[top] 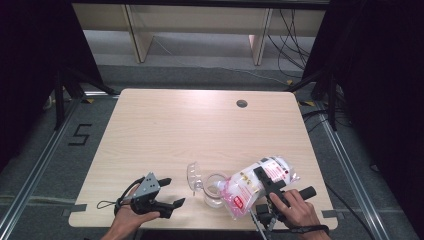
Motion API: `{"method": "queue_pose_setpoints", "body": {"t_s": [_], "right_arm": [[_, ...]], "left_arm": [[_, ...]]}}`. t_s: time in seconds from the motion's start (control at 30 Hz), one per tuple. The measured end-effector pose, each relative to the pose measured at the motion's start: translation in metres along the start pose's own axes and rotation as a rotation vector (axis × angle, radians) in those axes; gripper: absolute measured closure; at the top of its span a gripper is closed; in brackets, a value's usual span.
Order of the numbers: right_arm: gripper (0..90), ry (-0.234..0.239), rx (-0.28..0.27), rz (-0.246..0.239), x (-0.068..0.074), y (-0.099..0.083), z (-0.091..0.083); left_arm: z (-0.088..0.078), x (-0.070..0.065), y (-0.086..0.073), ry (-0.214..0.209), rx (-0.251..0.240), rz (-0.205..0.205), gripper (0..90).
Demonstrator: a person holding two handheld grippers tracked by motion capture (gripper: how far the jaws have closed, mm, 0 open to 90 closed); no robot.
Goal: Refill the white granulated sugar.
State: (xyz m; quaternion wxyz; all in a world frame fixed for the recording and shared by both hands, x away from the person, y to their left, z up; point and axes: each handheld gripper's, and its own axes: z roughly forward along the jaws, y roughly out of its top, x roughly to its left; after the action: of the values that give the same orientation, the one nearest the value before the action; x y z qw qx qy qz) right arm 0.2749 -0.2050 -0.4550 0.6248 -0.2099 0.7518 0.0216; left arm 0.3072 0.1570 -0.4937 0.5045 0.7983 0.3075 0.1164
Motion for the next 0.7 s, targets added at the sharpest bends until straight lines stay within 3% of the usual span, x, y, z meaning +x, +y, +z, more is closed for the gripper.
{"method": "queue_pose_setpoints", "body": {"t_s": [0.2,0.3,0.47,0.5,0.53,0.7], "right_arm": [[47.0,0.005,0.023,-0.018,-0.0009,0.0005,-0.0012],[47.2,-0.021,0.005,-0.046,-0.004,-0.0001,-0.0006],[47.4,-0.017,0.009,-0.045,-0.003,-0.0003,-0.0004],[47.5,-0.008,0.015,-0.023,-0.0012,-0.0005,-0.0006],[47.5,-0.014,0.013,-0.045,-0.003,-0.0001,-0.0006],[47.8,-0.01,0.031,-0.039,-0.0036,0.0005,-0.0032]], "left_arm": [[0.0001,-0.0006,-0.0001,0.003,0.002,-0.004,16.8],[0.0005,-0.0003,-0.0001,0.0,0.003,0.002,16.8],[0.0002,0.0,-0.0001,0.0,0.0,0.0,16.8],[0.0003,0.0,-0.0002,0.001,0.0,0.0,16.8],[0.0004,-0.0002,-0.0003,0.001,-0.001,-0.003,16.8],[0.0003,-0.0004,-0.0003,0.002,-0.001,-0.006,16.8]]}}
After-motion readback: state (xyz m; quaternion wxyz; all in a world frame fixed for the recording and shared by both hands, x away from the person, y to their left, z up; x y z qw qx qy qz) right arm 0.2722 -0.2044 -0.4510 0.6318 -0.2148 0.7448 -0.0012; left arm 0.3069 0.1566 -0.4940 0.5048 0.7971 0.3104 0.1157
